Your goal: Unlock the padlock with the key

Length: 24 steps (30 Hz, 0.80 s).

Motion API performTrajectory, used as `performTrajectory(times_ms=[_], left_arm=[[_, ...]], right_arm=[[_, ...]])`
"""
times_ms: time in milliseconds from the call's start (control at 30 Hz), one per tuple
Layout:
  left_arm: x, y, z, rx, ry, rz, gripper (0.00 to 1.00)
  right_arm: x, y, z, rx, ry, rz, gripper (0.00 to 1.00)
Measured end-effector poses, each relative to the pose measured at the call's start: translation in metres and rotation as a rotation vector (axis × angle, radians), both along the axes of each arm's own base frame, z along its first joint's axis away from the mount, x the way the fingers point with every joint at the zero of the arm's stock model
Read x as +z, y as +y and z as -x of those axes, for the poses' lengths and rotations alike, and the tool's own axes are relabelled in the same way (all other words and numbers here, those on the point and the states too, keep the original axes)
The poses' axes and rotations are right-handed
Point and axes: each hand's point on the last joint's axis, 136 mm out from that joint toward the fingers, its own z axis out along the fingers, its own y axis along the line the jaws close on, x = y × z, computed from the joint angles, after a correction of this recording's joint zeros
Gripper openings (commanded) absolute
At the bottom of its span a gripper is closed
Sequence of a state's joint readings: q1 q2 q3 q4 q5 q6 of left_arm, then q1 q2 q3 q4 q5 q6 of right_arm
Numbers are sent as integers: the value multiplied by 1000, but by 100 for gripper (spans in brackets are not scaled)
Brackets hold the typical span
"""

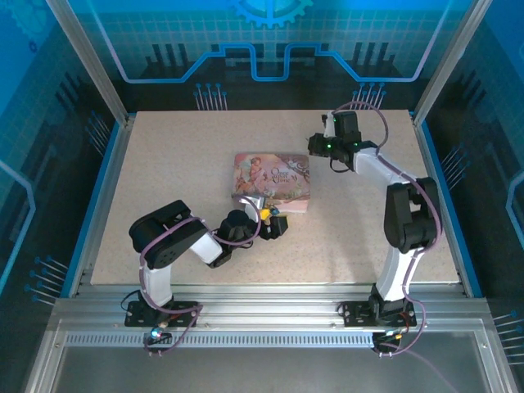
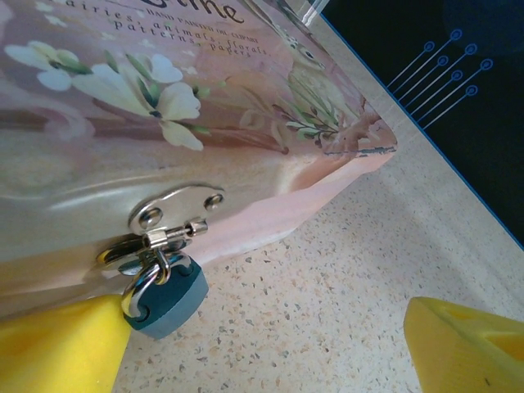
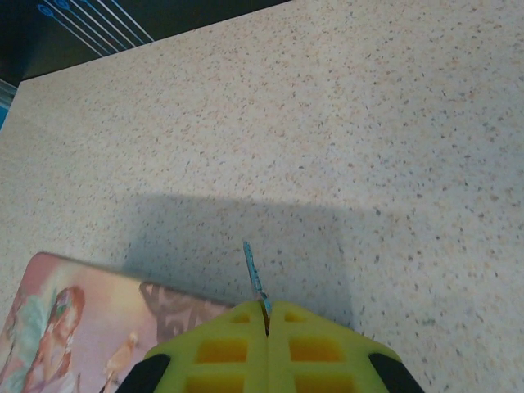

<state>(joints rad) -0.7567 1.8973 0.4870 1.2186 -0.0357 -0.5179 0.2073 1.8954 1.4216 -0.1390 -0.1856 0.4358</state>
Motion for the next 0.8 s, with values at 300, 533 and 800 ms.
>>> performTrajectory(times_ms=[300,533,800], left_arm=[[-1,0,1,1,6,2,89],[-3,-7,4,15,-11,-39,92],[-1,-3,0,45,-23,-45,91]], right_arm=[[-29,20,-25,27,59,13,0],[-54,30,-17,49,119,31,0],[-54,31,-18,57,111,39,0]])
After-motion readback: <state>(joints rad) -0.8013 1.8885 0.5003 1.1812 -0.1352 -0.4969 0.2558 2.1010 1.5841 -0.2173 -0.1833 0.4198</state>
